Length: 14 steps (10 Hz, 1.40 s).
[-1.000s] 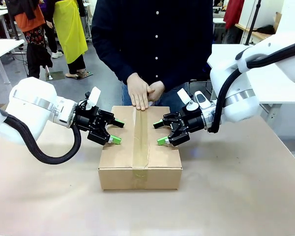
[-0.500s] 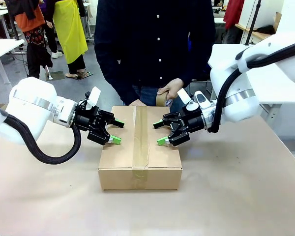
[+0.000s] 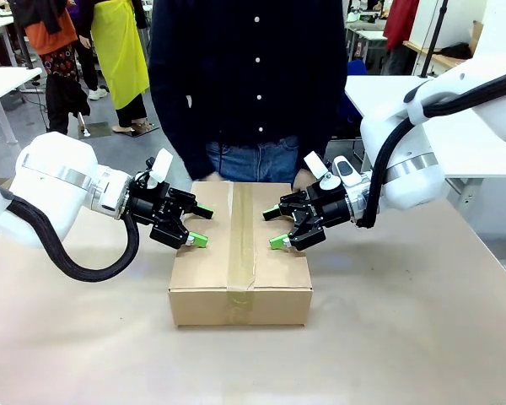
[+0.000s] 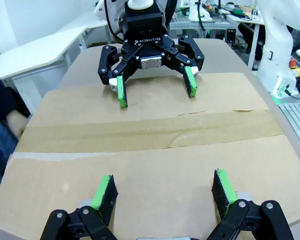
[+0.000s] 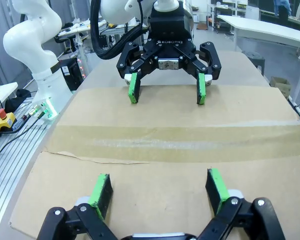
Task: Pack the gift set into the box.
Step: Press and hold the closed box until the human finishes sealing it.
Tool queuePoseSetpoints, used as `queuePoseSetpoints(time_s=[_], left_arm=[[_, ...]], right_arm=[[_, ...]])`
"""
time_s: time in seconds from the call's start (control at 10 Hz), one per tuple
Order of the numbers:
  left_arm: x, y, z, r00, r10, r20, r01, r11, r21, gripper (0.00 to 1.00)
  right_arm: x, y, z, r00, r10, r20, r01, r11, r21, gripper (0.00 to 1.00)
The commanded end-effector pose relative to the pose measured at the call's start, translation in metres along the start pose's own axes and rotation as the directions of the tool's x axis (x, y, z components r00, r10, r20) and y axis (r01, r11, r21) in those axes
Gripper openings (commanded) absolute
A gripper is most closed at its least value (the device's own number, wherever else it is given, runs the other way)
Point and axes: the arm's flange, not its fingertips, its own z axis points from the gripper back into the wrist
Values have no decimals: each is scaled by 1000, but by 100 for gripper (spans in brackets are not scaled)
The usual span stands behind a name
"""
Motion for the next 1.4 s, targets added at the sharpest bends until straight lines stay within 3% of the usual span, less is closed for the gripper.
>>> queuePoseSetpoints(time_s=[0.0, 0.1, 0.3, 0.5, 0.6, 0.7, 0.8, 1.3], left_arm=[[0, 0, 0, 1000, 0, 0, 0, 1000, 0, 100], [10, -10, 42, 995, 93, 23, -89, 985, -151, 100], [6, -38, 134, 963, 171, 207, -135, 975, -178, 100], [-32, -60, 191, 919, 225, 324, -235, 972, -11, 100], [-59, -77, 213, 900, 193, 391, -227, 973, 42, 100], [-78, -81, 224, 859, 234, 455, -353, 915, 194, 100], [-38, -70, 213, 920, 216, 328, -220, 975, -25, 100], [-38, -70, 213, 920, 216, 328, -220, 975, -25, 100]], right_arm=[[0, 0, 0, 1000, 0, 0, 0, 1000, 0, 100], [19, 18, 38, 999, -2, 48, 5, 998, -56, 100], [32, 69, 141, 968, -185, 171, 214, 961, -175, 100], [5, 115, 211, 926, -269, 266, 347, 884, -313, 100], [-23, 140, 238, 910, -261, 321, 377, 843, -383, 100], [-46, 149, 248, 882, -274, 382, 434, 788, -436, 100], [-8, 122, 222, 931, -254, 262, 334, 880, -336, 100], [-8, 122, 222, 931, -254, 262, 334, 880, -336, 100]])
